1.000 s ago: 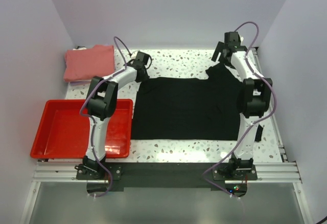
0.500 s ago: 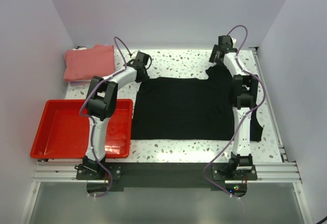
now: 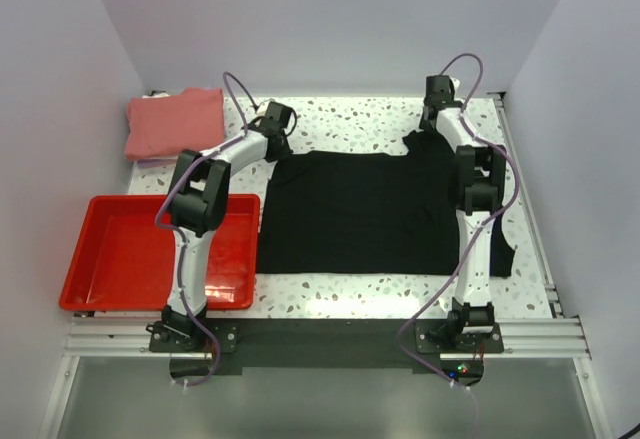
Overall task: Fold and stack the t-shirts
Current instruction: Fold the tshirt
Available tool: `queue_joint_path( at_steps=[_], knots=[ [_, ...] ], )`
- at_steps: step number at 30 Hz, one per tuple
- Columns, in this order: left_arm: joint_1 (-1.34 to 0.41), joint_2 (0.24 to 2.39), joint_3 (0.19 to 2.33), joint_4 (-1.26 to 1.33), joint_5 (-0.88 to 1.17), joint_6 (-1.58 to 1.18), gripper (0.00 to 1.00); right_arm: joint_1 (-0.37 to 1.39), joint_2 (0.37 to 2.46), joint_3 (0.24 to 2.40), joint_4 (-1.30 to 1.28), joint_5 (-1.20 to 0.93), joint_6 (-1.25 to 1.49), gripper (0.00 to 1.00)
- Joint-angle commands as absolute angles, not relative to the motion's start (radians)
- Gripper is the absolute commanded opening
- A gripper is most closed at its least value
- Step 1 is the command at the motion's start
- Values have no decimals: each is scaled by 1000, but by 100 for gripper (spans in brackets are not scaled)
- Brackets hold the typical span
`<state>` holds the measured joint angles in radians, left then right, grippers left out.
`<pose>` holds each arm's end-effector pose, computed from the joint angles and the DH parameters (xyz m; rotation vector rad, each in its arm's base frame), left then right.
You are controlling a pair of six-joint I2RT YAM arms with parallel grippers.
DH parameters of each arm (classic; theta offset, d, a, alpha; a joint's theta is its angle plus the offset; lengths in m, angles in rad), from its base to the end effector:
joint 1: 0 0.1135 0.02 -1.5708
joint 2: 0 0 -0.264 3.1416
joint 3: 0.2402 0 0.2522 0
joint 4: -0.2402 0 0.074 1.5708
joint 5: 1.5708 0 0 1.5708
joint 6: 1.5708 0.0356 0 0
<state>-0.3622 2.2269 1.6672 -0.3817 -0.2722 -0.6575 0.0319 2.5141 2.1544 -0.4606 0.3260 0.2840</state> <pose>0.4562 -0.1626 0.1559 -0.4710 2.4203 -0.0969 0.5577 0.0064 0.1596 0.4452 2.3057 -0.2354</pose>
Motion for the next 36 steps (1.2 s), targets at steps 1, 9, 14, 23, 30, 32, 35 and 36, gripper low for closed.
queue_joint_path(
  at_steps=[1,9,14,23,30,32,35,36],
  knots=[
    [-359,2172,1646,-371,-261,-643,0,25,2418,2051,-445,367,273,25],
    [-360,2126,1600,-333,-212,-646,0,23,2295,1935,-371,342,265,0],
    [-368,2043,1526,-285,-189,-643,0,23,2146,1803,-308,287,252,0],
    [-405,1887,1342,-209,-202,-640,0,23,1812,1428,-278,239,271,0],
    [-448,1764,1223,-179,-250,-643,0,23,1589,1218,-346,245,325,0],
    [-457,1741,1203,-178,-264,-643,0,23,1550,1192,-371,285,327,0],
    [-459,1700,1161,-173,-284,-643,0,23,1471,1154,-431,336,327,0],
    [-459,1691,1149,-170,-290,-641,0,21,1441,1140,-455,345,328,0]
  ],
)
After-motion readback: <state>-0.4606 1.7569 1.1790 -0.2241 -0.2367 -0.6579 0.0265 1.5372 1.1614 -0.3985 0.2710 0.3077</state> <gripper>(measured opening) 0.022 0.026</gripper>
